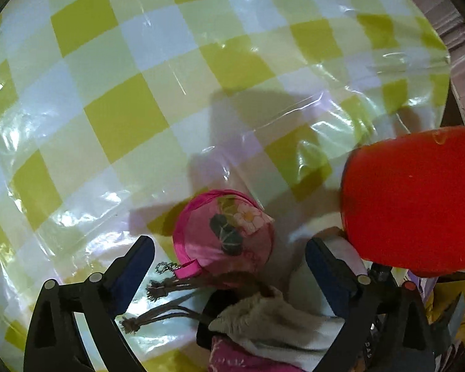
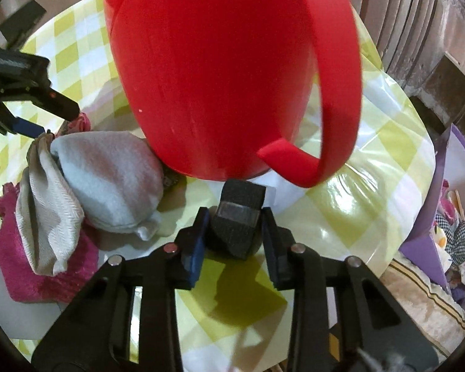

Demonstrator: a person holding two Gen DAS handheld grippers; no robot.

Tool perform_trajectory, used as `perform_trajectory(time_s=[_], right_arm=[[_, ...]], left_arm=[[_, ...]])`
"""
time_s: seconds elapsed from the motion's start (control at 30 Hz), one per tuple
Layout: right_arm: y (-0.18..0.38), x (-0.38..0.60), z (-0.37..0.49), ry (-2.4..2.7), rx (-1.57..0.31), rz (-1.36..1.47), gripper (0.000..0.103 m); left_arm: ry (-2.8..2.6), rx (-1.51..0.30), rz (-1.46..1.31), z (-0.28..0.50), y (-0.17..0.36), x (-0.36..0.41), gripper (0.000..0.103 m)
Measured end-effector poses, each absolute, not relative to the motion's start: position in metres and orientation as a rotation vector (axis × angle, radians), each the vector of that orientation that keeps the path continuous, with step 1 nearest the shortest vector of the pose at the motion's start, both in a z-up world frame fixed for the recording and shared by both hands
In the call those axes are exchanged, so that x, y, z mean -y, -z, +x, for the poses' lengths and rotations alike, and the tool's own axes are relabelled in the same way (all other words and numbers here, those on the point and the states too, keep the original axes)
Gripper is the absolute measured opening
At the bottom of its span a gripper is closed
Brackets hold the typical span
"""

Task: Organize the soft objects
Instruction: 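Grasp the pink floral pouch with the left tool while the right tool grasps the black block, then carry the pink pouch and black block into the box and open both tools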

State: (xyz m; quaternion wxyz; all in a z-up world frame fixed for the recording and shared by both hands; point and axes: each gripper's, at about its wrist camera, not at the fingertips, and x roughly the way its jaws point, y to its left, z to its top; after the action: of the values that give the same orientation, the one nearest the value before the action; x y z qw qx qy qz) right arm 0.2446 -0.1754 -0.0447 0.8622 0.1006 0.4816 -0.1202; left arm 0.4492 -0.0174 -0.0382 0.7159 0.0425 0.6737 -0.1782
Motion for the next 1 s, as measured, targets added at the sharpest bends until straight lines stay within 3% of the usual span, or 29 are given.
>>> perform_trajectory(time_s=[0.37, 0.47, 0.53, 0.57, 1.0], right_arm=[[0.019, 0.183, 0.229, 0.181, -0.921, 0.217, 0.036], [0.013, 0.189, 0.223, 0.163, -0.917, 0.226, 0.036], [0.010, 0.192, 0.221, 0.154, -0.912, 0.229, 0.036], [0.008, 0.194, 0.218, 0.147, -0.906, 0.228, 0.036], [-0.012, 0.205, 0.208, 0.090, -0.869, 0.210, 0.035]], left_arm=[[0.352, -1.567, 0.193, 0.460, 0.071, 0.042, 0.098], [0.334, -1.545, 0.238, 0.458, 0.072, 0.047, 0.090], [0.318, -1.534, 0.245, 0.457, 0.070, 0.049, 0.076], [0.313, -1.527, 0.234, 0.458, 0.066, 0.046, 0.074], [0.270, -1.350, 0.142, 0.454, 0.009, 0.023, 0.073]])
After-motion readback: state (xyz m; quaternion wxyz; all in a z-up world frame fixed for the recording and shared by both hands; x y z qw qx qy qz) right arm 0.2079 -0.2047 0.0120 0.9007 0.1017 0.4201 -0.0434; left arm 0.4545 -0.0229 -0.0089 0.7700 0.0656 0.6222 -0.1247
